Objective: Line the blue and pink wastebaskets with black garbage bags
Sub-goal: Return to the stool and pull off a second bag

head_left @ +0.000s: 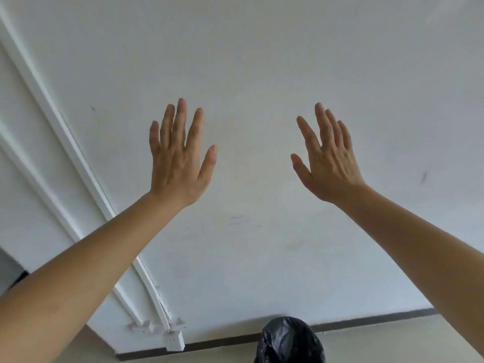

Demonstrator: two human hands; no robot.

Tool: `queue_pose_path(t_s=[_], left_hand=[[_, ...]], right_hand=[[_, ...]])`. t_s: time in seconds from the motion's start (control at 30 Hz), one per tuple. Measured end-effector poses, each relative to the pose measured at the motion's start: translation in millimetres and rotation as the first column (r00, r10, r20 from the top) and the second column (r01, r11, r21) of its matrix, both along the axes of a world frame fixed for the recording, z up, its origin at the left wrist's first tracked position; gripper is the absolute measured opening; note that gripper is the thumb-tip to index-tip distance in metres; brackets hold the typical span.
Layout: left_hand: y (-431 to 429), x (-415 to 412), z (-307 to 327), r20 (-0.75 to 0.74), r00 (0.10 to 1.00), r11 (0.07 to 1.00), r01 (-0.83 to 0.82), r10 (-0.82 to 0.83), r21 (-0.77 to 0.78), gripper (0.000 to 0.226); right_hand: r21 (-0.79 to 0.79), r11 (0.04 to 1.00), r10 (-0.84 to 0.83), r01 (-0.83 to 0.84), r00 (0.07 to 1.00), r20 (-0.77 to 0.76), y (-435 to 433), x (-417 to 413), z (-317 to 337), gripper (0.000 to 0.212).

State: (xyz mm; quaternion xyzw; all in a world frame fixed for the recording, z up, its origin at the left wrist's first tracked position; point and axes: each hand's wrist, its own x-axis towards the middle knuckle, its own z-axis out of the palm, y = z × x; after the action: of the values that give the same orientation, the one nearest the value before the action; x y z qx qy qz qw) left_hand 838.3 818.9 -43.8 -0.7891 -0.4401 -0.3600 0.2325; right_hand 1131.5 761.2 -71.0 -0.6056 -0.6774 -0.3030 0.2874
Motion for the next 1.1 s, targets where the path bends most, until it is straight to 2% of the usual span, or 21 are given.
queue_pose_path(t_s=[0.07,0.13,0.23,0.33,0.43,0.57,0.67,0.8,0.97,1.1], left_hand=[[-18.2,-20.7,37.8,0.014,0.997,0.997,-0.077,0.077,0.017,0.062],[-44.0,-43.1,45.8,0.024,0.988,0.987,-0.156,0.156,0.025,0.062],[-89.5,-76.8,24.9,0.050,0.952,0.953,-0.301,0.302,-0.023,0.063],[-143.2,-125.9,-2.2,0.039,0.881,0.880,-0.466,0.471,-0.091,0.064],[-210.1,-197.7,-14.3,-0.021,0.757,0.753,-0.652,0.653,-0.086,0.064],[-321.7,-307.9,-10.9,-0.005,0.527,0.526,-0.848,0.850,-0.070,0.064],[-414.8,-389.1,-10.4,0.035,0.347,0.349,-0.933,0.937,-0.088,0.063],[-531.7,-484.5,-12.3,0.003,0.109,0.109,-0.989,0.994,-0.095,0.064],[-613.5,-575.0,-0.1,0.013,-0.072,-0.070,-0.991,0.997,-0.110,0.066],[-639.7,-644.4,0.6,0.011,-0.148,-0.146,-0.981,0.989,-0.127,0.066]], right_hand=[[0.064,0.996,0.070,-0.070,0.998,0.005,0.1,-18.1,39.4,0.066],[0.116,0.981,0.155,-0.152,0.988,-0.018,1.2,-42.7,52.6,0.065],[0.116,0.952,0.296,-0.282,0.946,-0.129,5.4,-92.3,40.1,0.065],[0.041,0.888,0.459,-0.459,0.875,-0.151,7.3,-164.6,14.5,0.067],[-0.011,0.759,0.645,-0.651,0.755,-0.113,-4.5,-259.8,5.9,0.067],[-0.025,0.577,0.814,-0.816,0.577,-0.070,-53.1,-411.3,15.5,0.066],[-0.026,0.422,0.907,-0.906,0.422,-0.009,-110.1,-531.6,18.5,0.064],[-0.063,0.231,0.973,-0.971,0.229,0.033,-200.2,-688.3,22.4,0.065],[-0.085,0.041,0.999,-0.996,0.040,0.008,-277.5,-828.5,31.2,0.066],[-0.074,-0.037,0.999,-0.997,-0.037,-0.004,-303.5,-914.8,22.9,0.066]])
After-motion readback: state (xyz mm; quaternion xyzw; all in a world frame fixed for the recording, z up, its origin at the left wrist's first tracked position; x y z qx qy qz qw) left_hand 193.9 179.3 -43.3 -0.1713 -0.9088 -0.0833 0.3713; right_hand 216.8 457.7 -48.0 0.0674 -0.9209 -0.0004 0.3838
